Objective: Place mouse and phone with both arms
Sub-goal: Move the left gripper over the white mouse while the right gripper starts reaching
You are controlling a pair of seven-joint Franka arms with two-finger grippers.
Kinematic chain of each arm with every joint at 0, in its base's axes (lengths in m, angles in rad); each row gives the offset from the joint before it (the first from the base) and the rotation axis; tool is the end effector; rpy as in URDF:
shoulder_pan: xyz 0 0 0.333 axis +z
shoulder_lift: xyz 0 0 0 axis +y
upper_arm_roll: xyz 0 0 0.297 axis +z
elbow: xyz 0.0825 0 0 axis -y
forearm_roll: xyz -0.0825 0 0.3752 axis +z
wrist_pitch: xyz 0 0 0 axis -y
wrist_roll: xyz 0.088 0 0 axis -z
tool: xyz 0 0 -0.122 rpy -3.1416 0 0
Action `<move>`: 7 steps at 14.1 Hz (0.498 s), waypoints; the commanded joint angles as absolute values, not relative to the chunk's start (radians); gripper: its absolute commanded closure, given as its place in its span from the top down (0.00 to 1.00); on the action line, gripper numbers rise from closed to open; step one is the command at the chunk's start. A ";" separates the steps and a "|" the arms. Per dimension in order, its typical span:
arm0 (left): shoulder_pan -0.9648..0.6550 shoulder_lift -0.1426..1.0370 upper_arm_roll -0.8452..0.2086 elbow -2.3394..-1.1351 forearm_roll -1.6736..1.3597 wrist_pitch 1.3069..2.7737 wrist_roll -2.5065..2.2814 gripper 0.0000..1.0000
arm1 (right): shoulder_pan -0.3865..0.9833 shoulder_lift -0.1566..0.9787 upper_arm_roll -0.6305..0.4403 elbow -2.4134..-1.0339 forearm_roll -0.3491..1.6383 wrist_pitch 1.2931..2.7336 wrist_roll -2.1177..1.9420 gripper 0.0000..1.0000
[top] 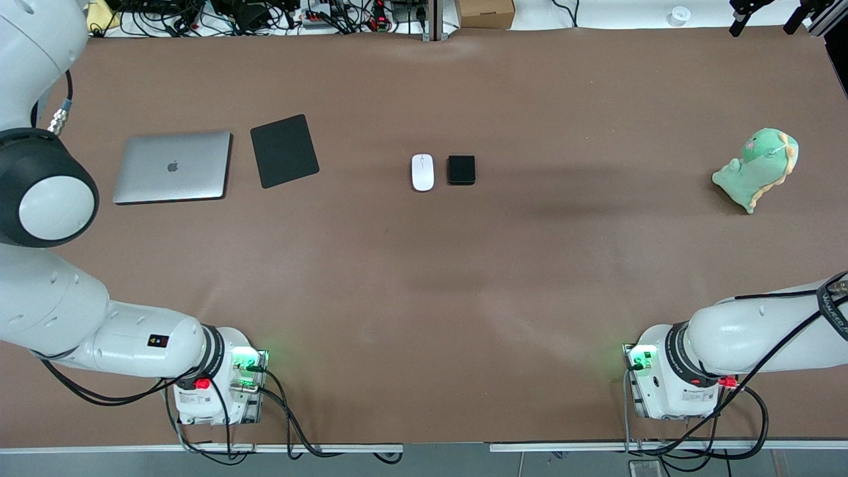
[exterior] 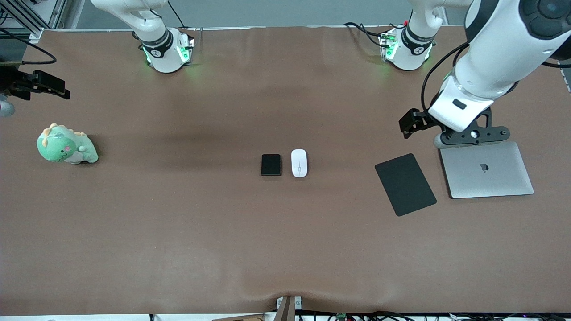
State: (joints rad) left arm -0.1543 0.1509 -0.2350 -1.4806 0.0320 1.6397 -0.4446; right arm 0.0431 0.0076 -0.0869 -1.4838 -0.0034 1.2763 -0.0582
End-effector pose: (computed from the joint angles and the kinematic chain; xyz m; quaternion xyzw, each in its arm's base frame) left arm 0.5543 -0.2133 0.5548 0.9996 0.0280 0.0050 0.0039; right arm 0.5116 -0.0227 0.6034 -0.9942 -0.0068 0.1073 0.0035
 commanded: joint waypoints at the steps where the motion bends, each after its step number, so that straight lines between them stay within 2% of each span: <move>1: -0.199 0.185 -0.233 -1.465 0.011 1.666 -0.512 1.00 | 0.034 0.011 -0.083 -1.480 0.008 1.273 -0.057 1.00; 7: -0.334 0.281 -0.230 -1.465 0.020 1.781 -0.755 1.00 | 0.034 0.020 -0.083 -1.479 0.017 1.273 -0.058 1.00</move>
State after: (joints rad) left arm -0.3124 0.2587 -0.2370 -1.4813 0.0320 1.7572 -0.7136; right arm 0.0431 0.0147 -0.0866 -1.4841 0.0001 1.2763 -0.0582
